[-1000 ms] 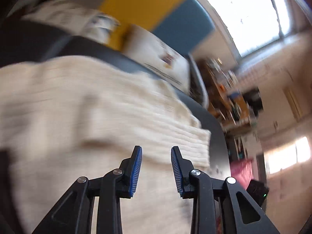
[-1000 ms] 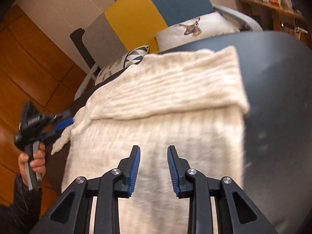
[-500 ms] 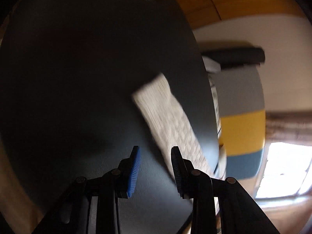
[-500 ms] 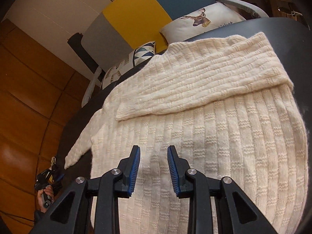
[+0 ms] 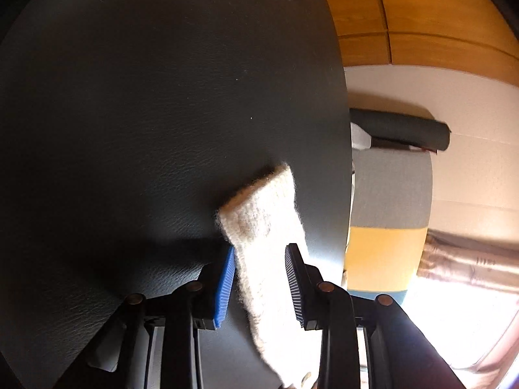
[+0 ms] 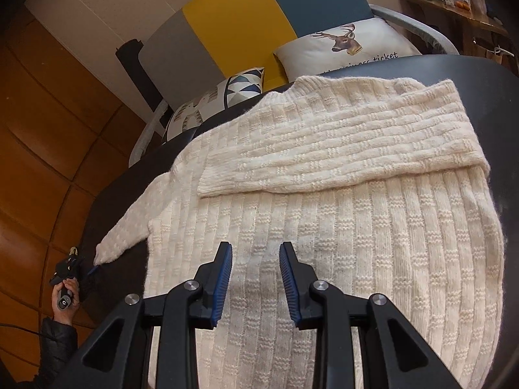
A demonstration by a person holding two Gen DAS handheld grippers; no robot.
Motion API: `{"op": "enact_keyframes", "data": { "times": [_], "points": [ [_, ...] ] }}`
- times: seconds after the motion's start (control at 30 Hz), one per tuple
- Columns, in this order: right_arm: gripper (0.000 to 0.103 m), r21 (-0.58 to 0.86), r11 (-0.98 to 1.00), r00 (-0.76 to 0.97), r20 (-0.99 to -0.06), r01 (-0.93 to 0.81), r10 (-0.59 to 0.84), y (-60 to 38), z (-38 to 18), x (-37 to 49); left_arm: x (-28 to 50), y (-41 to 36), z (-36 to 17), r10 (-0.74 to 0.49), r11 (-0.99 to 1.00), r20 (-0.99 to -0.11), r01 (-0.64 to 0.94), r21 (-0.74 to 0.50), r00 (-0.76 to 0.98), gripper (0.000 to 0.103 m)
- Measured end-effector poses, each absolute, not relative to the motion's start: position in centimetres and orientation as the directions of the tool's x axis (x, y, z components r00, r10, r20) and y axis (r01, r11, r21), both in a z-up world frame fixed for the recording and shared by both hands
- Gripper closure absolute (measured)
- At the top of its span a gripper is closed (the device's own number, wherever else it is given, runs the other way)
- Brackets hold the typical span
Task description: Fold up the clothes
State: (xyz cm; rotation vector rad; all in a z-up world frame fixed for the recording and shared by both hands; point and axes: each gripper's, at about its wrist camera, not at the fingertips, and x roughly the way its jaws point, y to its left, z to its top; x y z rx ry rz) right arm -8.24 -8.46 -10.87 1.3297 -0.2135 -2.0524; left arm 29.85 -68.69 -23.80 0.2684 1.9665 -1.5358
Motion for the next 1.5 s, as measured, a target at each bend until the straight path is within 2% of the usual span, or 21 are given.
{"op": "enact_keyframes", "data": {
  "times": [0.13,0.27,0.3,0.43,0.63,0.8,0.97,1.23,1.5],
  "points": [
    [0.073,0.476,-0.773,-0.247,-0.759,0.42,-0.602,-8.4,-12.0,-9.0,30.1,-68.4,-24.5,-0.238,0.386,-0.567,0.459,-0.8,-0.788,0.073],
    [0.073,0.485,-0.776,-0.234,-0.765,0.403,-0.6,-8.2,-13.0,-9.2,29.7,-68.3,-24.3,-0.23,0.397,-0.634,0.524,-0.754,-0.738,0.093],
    [0.073,0.485,-0.776,-0.23,-0.768,0.403,-0.599,-8.2,-13.2,-9.3,29.6,-68.3,-24.3,-0.234,0.407,-0.639,0.523,-0.749,-0.733,0.095],
    [0.073,0.477,-0.781,-0.225,-0.775,0.404,-0.59,-7.8,-13.6,-9.3,28.9,-67.9,-23.3,-0.272,0.377,-0.647,0.539,-0.753,-0.713,0.098],
    [0.073,0.488,-0.792,-0.231,-0.777,0.367,-0.586,-6.3,-14.2,-10.0,23.4,-66.5,-19.4,-0.269,0.238,-0.575,0.526,-0.817,-0.773,0.098],
    [0.073,0.515,-0.796,-0.23,-0.772,0.319,-0.592,-5.0,-15.3,-10.8,14.7,-63.4,-14.6,-0.171,0.064,-0.498,0.495,-0.867,-0.85,0.098],
    [0.073,0.516,-0.8,-0.232,-0.775,0.305,-0.588,-4.0,-15.9,-11.5,5.6,-58.2,-11.4,-0.037,-0.09,-0.465,0.466,-0.88,-0.885,0.098],
    [0.073,0.527,-0.792,-0.249,-0.759,0.308,-0.602,-2.9,-15.5,-12.3,-5.4,-49.0,-9.8,0.147,-0.251,-0.484,0.441,-0.862,-0.863,0.098],
    [0.073,0.545,-0.794,-0.264,-0.751,0.271,-0.605,-0.7,-15.9,-12.7,-10.4,-39.3,-9.3,0.277,-0.351,-0.529,0.428,-0.833,-0.802,0.098]
  ]
}}
